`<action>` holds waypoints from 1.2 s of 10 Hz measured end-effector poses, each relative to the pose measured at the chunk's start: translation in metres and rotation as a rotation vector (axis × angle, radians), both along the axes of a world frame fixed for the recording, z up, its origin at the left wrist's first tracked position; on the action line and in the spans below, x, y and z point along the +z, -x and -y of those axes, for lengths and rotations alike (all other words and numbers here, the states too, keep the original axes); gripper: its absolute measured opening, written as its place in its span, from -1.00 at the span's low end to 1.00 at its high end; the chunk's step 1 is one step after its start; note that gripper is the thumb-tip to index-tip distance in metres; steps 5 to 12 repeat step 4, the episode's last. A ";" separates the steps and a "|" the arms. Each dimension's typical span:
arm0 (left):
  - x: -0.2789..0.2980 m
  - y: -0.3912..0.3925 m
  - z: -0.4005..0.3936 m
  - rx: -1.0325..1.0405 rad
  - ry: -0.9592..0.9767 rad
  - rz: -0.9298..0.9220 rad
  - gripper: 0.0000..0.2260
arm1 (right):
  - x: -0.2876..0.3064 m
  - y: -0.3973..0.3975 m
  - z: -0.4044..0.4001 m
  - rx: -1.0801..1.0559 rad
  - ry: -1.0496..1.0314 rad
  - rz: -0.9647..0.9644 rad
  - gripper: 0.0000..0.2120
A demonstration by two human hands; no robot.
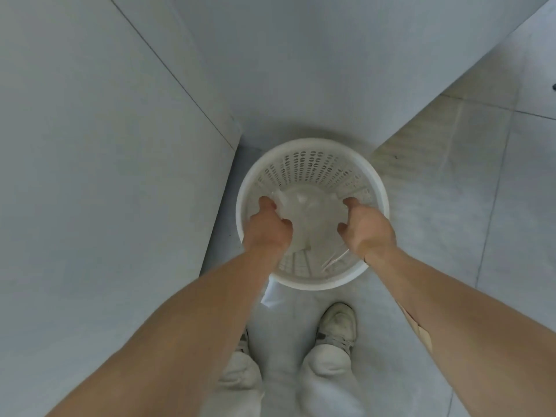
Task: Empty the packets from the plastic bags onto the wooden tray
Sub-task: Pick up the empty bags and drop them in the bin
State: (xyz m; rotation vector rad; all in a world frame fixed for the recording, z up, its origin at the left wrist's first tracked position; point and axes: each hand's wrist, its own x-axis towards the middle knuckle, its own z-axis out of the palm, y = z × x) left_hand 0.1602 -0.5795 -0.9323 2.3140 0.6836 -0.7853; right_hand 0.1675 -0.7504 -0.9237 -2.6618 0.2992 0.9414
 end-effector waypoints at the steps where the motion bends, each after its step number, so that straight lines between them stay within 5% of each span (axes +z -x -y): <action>1: -0.009 -0.001 0.000 0.008 0.014 -0.053 -0.62 | -0.011 -0.002 -0.008 0.023 0.013 -0.002 -0.57; 4: 0.055 -0.010 -0.003 -0.169 0.011 -0.234 -0.58 | 0.063 -0.006 -0.017 0.262 0.123 -0.133 -0.73; 12: 0.055 -0.010 -0.003 -0.169 0.011 -0.234 -0.58 | 0.063 -0.006 -0.017 0.262 0.123 -0.133 -0.73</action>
